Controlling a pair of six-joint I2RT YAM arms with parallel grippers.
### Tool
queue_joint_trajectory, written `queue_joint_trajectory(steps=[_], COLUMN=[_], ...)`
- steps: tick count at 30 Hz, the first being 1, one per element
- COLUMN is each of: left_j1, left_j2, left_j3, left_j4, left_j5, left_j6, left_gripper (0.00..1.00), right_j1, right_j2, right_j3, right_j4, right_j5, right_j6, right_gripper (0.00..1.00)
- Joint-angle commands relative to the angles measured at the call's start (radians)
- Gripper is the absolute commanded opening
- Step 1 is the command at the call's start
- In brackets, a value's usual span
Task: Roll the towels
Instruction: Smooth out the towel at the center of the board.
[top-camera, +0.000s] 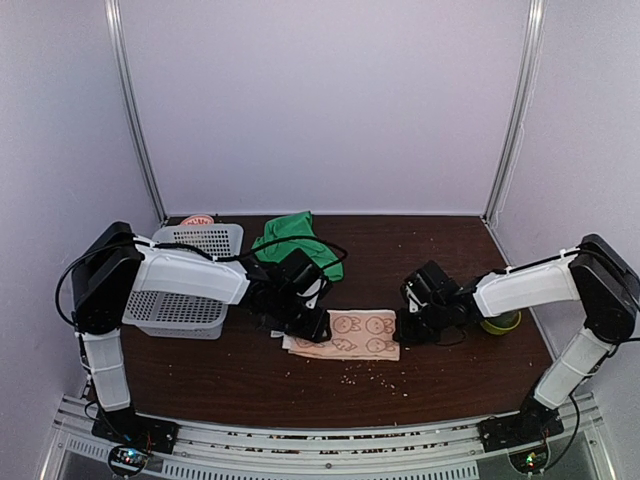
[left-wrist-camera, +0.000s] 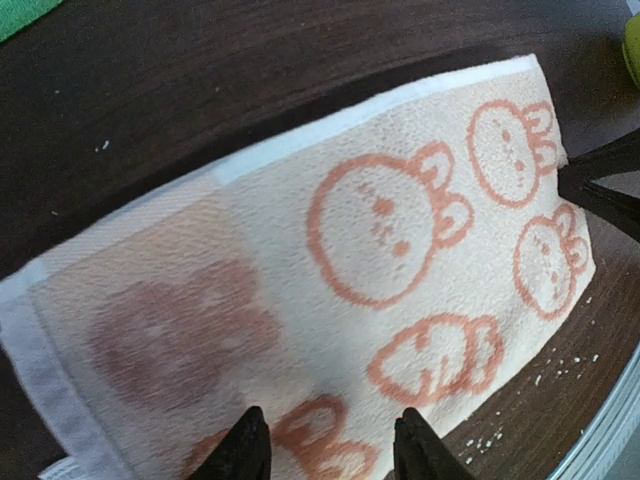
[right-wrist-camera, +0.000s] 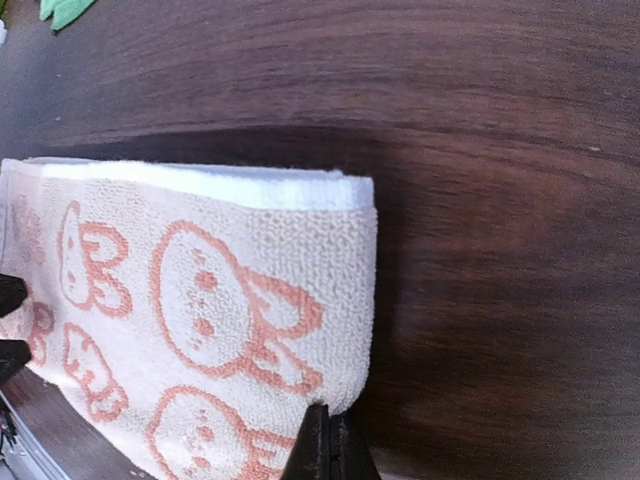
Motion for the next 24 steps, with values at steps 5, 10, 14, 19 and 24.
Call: queue_joint_trajectory(steps=[5, 10, 14, 19, 24], left_j1=[-0.036, -0.039, -0.039, -0.039, -0.037], left_j2=[-0.058, 0.0, 0.058, 0.142, 0.171], left_j3=[0.089, 0.19, 0.243, 0.288, 0.262], left_j4=[0.005, 0.022, 0.072, 0.079, 0.117], left_j5=[0.021, 0.061, 0.102, 0.117, 0.131], left_j6=[0.042, 0.058, 0.053, 0.04, 0.009], left_gripper=[0.44, 0.44, 0.44, 0.43, 0.43], right_j1=[-0.043, -0.043, -0.039, -0.008, 0.042], right_j2=[-0.059, -0.049, -0.046, -0.024, 0.022], right_j3=[0.08, 0.171, 0.212, 0.245, 0.264], right_j4=[-0.333, -0.461, -0.512, -0.554, -0.57], right_j5=[0.137, 0.242, 0.338, 0.462, 0.58], right_j6=[-0.217, -0.266, -0.259, -0.236, -0.212], right_gripper=[0.0, 0.0, 0.0, 0.0, 0.0])
